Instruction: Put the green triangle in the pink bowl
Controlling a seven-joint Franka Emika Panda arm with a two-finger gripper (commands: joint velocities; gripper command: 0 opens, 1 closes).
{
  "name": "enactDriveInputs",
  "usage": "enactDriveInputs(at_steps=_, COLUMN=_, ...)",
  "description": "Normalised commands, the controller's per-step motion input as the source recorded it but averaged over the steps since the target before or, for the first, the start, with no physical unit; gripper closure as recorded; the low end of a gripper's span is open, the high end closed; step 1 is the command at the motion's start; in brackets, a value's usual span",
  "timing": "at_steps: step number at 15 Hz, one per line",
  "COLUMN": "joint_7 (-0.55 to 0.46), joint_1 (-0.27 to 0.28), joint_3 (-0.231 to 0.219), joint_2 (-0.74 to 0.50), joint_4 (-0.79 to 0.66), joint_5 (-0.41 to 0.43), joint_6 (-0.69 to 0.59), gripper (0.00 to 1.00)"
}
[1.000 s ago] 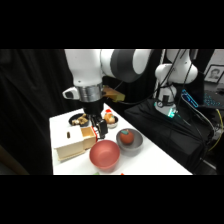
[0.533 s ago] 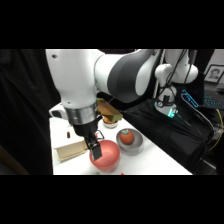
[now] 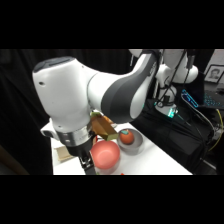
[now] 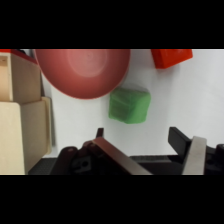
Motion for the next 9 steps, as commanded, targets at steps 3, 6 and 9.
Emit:
enactDriveInputs(at_steps=3, joint_7=0.09, joint_1=0.06, joint_3=-0.019, joint_2=0.35, joint_4=0.42, joint_5=0.074, joint_6=0.03, gripper=0.0)
enactDriveInputs(at_steps=6, joint_7=0.09, joint_1=0.056, joint_3=-0.001, joint_2=0.3, joint_4=0.35, joint_5=0.106, joint_6=0.06, gripper=0.0)
enactDriveInputs(at_steps=9, joint_7=0.09, joint_1=0.045, joint_3=-0.018, joint_2=0.27, joint_4=0.29, joint_5=0.102, joint_6=0.08, gripper=0.0)
